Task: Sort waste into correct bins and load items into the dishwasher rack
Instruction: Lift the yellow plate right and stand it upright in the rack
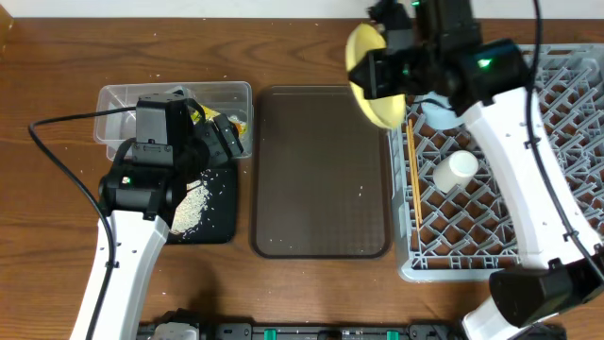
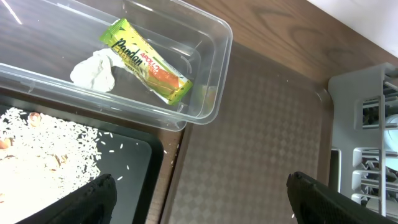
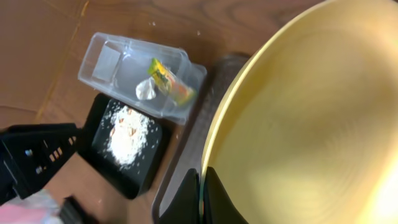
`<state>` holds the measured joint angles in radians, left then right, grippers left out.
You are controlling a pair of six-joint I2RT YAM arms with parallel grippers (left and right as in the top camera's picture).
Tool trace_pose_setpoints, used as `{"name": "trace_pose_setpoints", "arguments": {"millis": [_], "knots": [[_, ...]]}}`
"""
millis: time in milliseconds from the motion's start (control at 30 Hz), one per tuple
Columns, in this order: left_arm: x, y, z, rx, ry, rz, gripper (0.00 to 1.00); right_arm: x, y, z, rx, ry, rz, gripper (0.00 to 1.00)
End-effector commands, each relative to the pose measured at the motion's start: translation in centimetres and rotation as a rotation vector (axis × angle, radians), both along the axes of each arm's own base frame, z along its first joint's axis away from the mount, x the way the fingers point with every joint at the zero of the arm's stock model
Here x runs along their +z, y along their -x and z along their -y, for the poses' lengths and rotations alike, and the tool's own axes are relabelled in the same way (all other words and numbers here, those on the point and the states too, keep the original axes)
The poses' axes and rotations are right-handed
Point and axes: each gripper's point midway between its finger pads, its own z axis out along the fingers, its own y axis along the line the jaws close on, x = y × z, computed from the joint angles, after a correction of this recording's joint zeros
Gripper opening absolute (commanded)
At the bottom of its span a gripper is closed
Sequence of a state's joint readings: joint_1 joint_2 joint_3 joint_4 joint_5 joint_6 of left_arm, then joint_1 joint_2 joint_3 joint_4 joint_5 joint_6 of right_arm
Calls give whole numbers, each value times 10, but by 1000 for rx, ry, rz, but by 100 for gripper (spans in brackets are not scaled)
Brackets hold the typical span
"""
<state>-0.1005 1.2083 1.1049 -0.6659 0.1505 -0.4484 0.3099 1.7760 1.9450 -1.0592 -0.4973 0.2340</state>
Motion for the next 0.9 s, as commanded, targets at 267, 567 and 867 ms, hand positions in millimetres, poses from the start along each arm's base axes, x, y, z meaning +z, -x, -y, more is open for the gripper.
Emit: {"name": "trace_pose_setpoints", "arguments": {"millis": [267,567,867], "knots": [[5,-2,-2,6,-4,12,90,0,-6,37,-13,-106,-62,1],[5,-2,-2,6,-4,12,90,-12,-8,41,10,-116,-61,1],[5,-2,-2,6,-4,12,90,-25,-15,57,28,-266,-84,1]]}}
